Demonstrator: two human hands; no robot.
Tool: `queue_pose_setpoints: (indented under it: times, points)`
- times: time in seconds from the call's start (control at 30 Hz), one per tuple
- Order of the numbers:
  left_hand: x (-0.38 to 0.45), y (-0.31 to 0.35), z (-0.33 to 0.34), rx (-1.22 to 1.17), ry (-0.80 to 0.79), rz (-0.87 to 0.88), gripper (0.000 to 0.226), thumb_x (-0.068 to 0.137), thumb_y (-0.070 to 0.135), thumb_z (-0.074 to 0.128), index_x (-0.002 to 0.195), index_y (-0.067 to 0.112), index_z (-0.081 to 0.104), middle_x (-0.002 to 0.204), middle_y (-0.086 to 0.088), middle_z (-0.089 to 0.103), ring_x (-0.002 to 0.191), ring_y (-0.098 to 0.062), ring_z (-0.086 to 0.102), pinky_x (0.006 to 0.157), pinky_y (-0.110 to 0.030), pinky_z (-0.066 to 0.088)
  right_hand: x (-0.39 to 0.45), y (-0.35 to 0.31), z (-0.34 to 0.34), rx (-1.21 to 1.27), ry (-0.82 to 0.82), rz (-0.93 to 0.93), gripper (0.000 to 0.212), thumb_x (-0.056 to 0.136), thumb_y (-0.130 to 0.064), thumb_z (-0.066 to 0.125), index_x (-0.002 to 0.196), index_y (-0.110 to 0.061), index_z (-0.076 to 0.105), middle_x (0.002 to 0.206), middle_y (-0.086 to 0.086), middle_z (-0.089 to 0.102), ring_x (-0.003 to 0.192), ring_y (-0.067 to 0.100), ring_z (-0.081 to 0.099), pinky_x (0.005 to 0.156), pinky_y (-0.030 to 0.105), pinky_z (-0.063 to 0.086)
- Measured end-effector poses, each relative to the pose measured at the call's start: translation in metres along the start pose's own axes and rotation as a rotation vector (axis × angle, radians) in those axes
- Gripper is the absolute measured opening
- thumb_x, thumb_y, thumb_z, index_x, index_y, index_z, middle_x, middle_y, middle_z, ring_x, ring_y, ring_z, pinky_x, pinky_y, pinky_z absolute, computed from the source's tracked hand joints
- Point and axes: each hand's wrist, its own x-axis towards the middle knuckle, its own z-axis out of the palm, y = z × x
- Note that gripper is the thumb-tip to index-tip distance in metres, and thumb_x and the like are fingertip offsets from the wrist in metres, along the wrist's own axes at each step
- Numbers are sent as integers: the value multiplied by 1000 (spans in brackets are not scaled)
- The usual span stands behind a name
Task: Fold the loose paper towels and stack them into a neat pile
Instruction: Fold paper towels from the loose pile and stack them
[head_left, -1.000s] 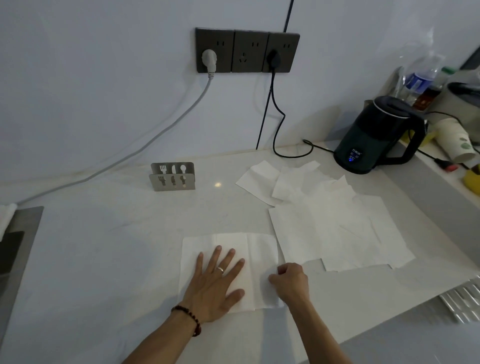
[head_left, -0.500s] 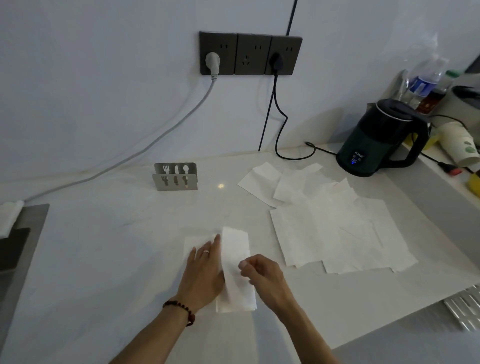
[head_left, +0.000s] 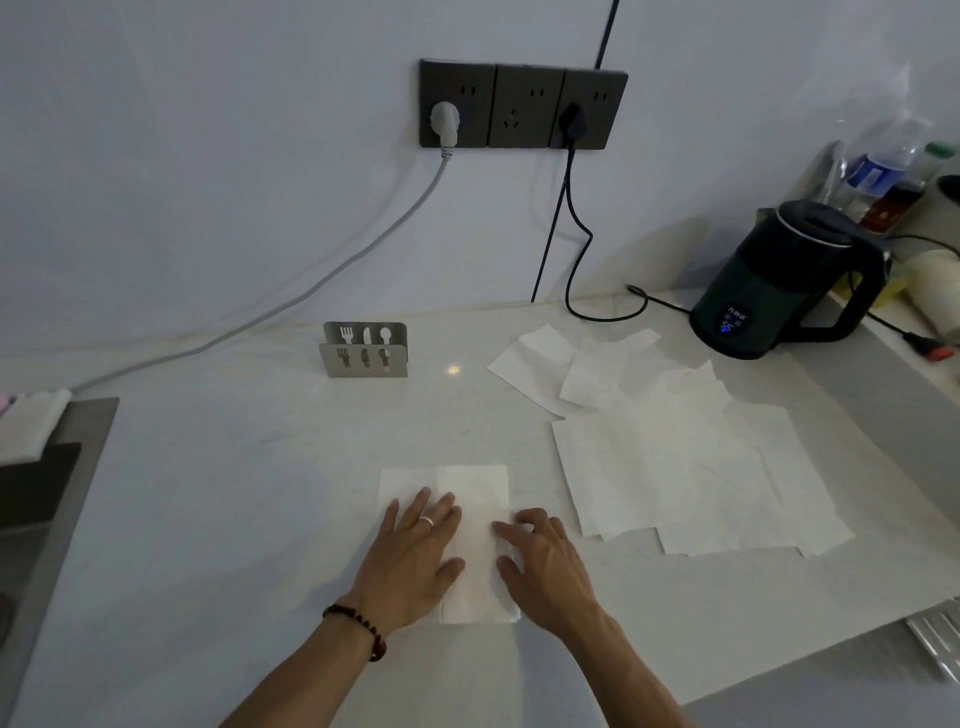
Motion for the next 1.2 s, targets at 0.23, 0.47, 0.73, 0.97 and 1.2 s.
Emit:
queue_pose_setpoints:
  times: [0.23,0.47,0.73,0.97,1.2]
  points:
    - [13,10,-4,42,56,26,44,88,42,55,124,18,63,139,-5,56,139,-25,40,114,-44,11,-3,24,-18,45,165,-24,39,86,-19,63,126,-18,61,119,-1,63,106,22,59,87,33,52]
    - [50,81,-14,-256,27,119,50,100,33,43,148,21,36,155,2,31,144,-14,25,117,-24,14,-9,89,-55,53,406,331,48,81,-13,67,128,-9,57,127,9,57,117,30,50,92,42,47]
    - [113,140,-21,-1440,-48,-563,57,88,22,67,137,22,38,124,-6,57,107,-21,60,95,-35,50,2,126,-64,50,204,423,52,85,-33,60,135,-22,51,145,1,41,131,24,38,103,37,37]
    - [135,147,-11,-1275,47,-592,9,84,8,65,79,1,62,77,-7,63,67,-18,54,64,-27,41,1,137,-67,105,279,317,32,87,-25,60,118,-19,64,127,-4,55,117,21,49,92,34,40]
    - [131,138,-54,-1281,-24,-473,19,82,3,51,67,12,57,66,-2,58,60,-17,53,59,-26,35,9,129,-89,248,454,241,34,88,-19,64,122,-14,62,122,0,61,116,23,54,95,32,42]
